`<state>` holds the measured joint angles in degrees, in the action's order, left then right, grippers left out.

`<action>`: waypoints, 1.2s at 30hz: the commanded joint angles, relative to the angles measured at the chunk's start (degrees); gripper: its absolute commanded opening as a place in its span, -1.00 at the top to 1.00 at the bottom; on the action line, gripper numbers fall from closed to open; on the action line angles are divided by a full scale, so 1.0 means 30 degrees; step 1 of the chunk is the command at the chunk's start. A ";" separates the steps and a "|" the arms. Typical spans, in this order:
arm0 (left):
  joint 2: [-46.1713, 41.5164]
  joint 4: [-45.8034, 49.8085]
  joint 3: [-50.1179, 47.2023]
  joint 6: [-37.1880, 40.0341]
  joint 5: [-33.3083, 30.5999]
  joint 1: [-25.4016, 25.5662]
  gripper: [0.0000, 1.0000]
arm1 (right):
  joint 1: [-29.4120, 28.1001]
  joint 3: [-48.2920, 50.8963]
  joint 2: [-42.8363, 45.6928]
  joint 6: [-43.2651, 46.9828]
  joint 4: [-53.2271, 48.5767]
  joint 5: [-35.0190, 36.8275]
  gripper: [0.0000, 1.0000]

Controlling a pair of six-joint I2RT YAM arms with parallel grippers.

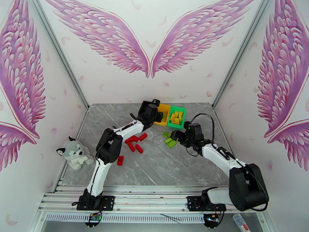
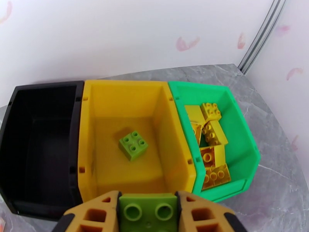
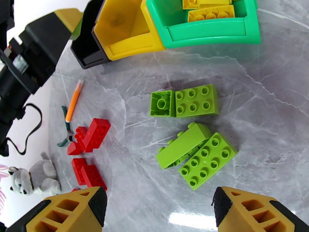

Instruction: Sort the legos into containers by color

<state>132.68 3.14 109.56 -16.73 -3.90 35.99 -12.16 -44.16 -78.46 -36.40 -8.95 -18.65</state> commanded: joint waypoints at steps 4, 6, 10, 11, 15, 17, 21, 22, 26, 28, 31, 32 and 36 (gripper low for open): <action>0.1831 0.1742 0.3663 0.0184 0.0537 -0.0262 0.48 | -0.0161 -0.0220 -0.0067 0.0190 -0.0071 0.0150 -0.57; 0.2224 0.2050 0.4295 0.0245 0.0521 -0.0317 0.48 | -0.0156 -0.0229 -0.0097 0.0232 -0.0120 0.0184 -0.57; 0.2670 0.2231 0.4945 0.0333 0.0974 -0.0424 0.47 | -0.0161 -0.0250 -0.0091 0.0233 -0.0201 0.0288 -0.57; 0.2743 0.2236 0.5041 0.0333 0.1018 -0.0423 0.45 | -0.0153 -0.0254 -0.0096 0.0211 -0.0191 0.0300 -0.57; 0.3215 0.2682 0.5960 0.0224 0.1073 -0.0453 0.28 | -0.0160 -0.0257 -0.0143 0.0227 -0.0169 0.0294 -0.57; 0.3421 0.2824 0.6385 0.0159 0.1152 -0.0452 0.06 | -0.0164 -0.0258 -0.0143 0.0216 -0.0153 0.0271 -0.57; 0.3383 0.3012 0.6613 0.0149 0.1240 -0.0438 -0.36 | -0.0162 -0.0259 -0.0103 0.0211 -0.0204 0.0280 -0.57; 0.3231 0.3048 0.6538 0.0214 0.1201 -0.0409 -0.40 | -0.0164 -0.0254 -0.0074 0.0237 -0.0181 0.0287 -0.58; 0.2042 0.2548 0.4972 0.0351 0.1023 -0.0250 -0.43 | -0.0162 -0.0220 0.0012 0.0261 -0.0192 0.0304 -0.59; 0.0783 0.1547 0.2971 0.0406 0.0797 -0.0075 -0.43 | -0.0147 -0.0214 0.0074 0.0315 -0.0235 0.0419 -0.59; -0.1244 -0.0178 -0.0446 0.0450 0.0255 0.0276 -0.45 | -0.0156 -0.0136 0.0182 0.0345 -0.0307 0.0640 -0.62; -0.1905 -0.0757 -0.1603 0.0450 0.0142 0.0400 -0.45 | -0.0161 -0.0136 0.0251 0.0397 -0.0346 0.0778 -0.63; -0.4967 -0.3211 -0.6943 0.0337 -0.0423 0.1016 -0.49 | -0.0162 -0.0043 0.0586 0.0516 -0.0587 0.1371 -0.69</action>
<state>125.75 1.08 95.31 -16.25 -3.27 37.60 -12.16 -44.16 -78.32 -35.97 -9.28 -16.91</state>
